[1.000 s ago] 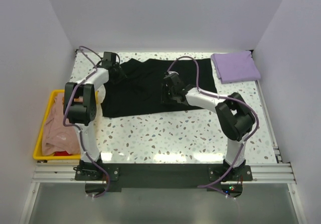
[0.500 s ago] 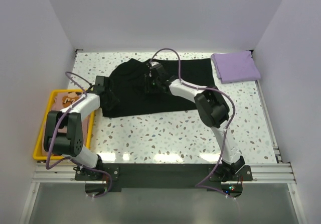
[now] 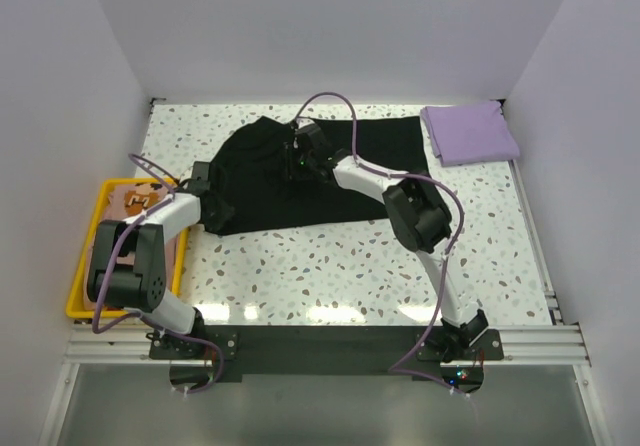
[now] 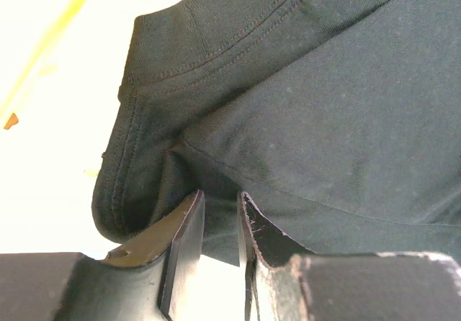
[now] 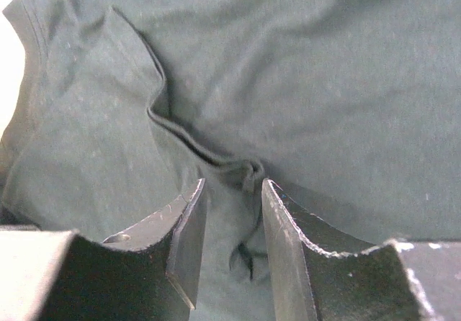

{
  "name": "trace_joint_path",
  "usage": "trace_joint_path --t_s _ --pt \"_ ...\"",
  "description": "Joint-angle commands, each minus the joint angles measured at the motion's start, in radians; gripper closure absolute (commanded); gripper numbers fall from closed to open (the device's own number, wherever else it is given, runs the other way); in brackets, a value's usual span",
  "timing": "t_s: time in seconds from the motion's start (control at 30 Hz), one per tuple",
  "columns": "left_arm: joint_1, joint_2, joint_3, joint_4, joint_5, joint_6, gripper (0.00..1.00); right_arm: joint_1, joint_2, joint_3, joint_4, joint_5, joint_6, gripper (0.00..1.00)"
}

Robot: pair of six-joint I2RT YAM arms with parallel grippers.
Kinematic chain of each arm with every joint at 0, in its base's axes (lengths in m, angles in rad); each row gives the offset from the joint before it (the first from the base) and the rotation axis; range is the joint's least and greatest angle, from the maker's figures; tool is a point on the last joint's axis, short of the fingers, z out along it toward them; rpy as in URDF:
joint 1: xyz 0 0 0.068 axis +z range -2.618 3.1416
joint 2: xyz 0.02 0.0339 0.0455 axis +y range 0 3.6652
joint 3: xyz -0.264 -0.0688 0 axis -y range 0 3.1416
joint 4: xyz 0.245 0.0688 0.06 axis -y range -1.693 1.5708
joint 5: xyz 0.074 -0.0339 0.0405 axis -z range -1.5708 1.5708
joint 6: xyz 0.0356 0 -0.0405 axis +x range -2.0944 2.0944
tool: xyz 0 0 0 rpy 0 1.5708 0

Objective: Fold and stack the t-shirts
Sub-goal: Fold the tshirt

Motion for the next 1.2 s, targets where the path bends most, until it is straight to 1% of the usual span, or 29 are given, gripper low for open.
trace_joint_path --t_s 0.0,0.1,0.2,0.27,0.3,0.43,0.53,0.7,0.77,0.87,0.9,0.97,1.0,1.07,1.1,1.17 --pt "0.003 0.001 -0.032 -0.014 -0.036 -0.021 0.70 0.006 0.041 0.080 0.018 0.037 0.003 0.60" --pt "0.003 -0.003 -0.032 -0.019 -0.034 -0.017 0.70 0.005 0.052 0.088 0.013 0.038 0.013 0.65" --pt "0.003 -0.007 -0.030 -0.020 -0.031 -0.012 0.71 0.006 0.057 0.089 0.010 0.040 0.016 0.71" --pt "0.003 -0.007 -0.026 -0.025 -0.031 -0.011 0.71 0.006 0.052 0.086 -0.011 0.072 0.016 0.77" --pt "0.003 -0.010 -0.024 -0.025 -0.031 -0.008 0.71 0.006 0.046 0.080 -0.019 0.078 0.016 0.81" --pt "0.003 -0.014 -0.024 -0.029 -0.033 -0.003 0.71 0.005 -0.012 0.008 0.004 0.136 0.019 0.89" --pt "0.003 -0.017 -0.024 -0.034 -0.040 -0.001 0.71 0.003 -0.063 -0.052 0.029 0.175 0.032 0.93" --pt "0.003 -0.023 -0.024 -0.043 -0.049 0.000 0.70 -0.001 -0.120 -0.125 0.058 0.218 0.060 0.96" --pt "0.003 -0.026 -0.024 -0.043 -0.048 0.002 0.70 -0.006 -0.123 -0.136 0.070 0.209 0.063 0.95" --pt "0.003 -0.026 -0.023 -0.037 -0.036 0.009 0.70 -0.009 -0.114 -0.125 0.061 0.193 0.065 0.87" --pt "0.003 -0.029 -0.021 -0.036 -0.033 0.014 0.70 -0.010 -0.115 -0.124 0.061 0.189 0.065 0.80" --pt "0.003 -0.033 -0.018 -0.025 -0.026 0.025 0.70 -0.016 -0.126 -0.125 0.056 0.176 0.062 0.72" --pt "0.003 -0.042 -0.020 -0.020 -0.022 0.037 0.70 -0.021 -0.135 -0.130 0.053 0.175 0.062 0.63" --pt "0.003 -0.049 -0.011 -0.009 -0.007 0.051 0.69 -0.030 -0.181 -0.151 0.046 0.173 0.057 0.53" --pt "0.003 -0.057 -0.004 -0.008 0.000 0.063 0.69 -0.042 -0.199 -0.159 0.027 0.172 0.057 0.46" --pt "0.003 -0.068 0.008 0.001 0.021 0.077 0.69 -0.059 -0.258 -0.179 -0.014 0.182 0.059 0.39"
